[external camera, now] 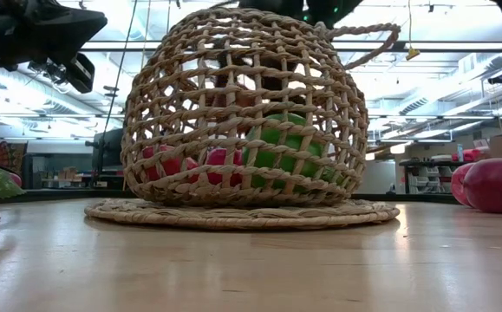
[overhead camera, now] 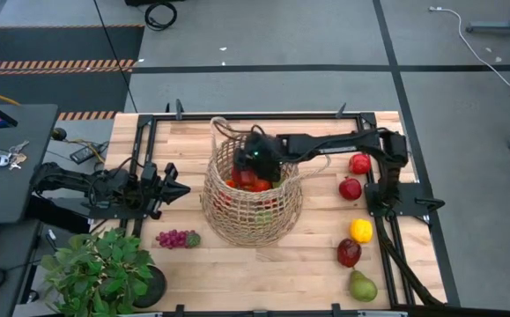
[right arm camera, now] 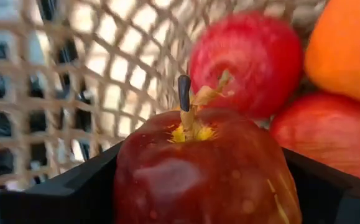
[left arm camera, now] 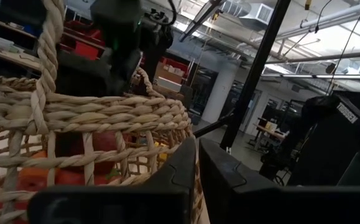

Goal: Build produce basket
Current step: Put the red apple into the brown basket

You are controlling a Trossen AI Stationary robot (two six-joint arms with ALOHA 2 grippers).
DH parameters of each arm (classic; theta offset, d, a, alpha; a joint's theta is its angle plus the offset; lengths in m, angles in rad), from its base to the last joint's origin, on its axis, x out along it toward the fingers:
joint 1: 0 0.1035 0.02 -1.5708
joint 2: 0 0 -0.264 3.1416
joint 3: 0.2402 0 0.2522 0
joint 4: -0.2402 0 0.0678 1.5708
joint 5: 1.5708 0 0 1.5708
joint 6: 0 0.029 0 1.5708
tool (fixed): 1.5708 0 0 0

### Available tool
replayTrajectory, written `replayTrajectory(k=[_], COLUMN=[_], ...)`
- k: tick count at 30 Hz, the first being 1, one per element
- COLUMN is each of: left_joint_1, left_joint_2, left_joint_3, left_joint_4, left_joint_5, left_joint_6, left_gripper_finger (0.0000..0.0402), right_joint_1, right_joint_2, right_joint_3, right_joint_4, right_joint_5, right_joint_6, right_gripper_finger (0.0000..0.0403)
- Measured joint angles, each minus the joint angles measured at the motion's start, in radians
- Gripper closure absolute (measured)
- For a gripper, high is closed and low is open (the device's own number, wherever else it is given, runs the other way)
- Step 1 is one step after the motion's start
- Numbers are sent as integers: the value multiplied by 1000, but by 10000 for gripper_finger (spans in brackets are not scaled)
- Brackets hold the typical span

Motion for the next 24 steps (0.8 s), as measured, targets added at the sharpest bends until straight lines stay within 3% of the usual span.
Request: replayTrajectory(k=[6, 16, 24], left_joint_1=[0, 0, 0], left_joint_2=[0, 1, 0], left_joint_3=[0, 0, 0], left_joint_4=[-3, -2, -1], left_joint_5=[0, 0, 0], left_joint_6=[0, 0, 0], left_gripper_finger=[372, 377, 371], right_joint_1=[-11, -21, -23], right_joint_2=[39, 41, 10], right_joint_3=[0, 1, 19], right_joint_4=[43, 68, 65], right_joint_5=[-88, -130, -125], right_joint_6=[-88, -182, -189], right_gripper_finger=[52, 7, 7])
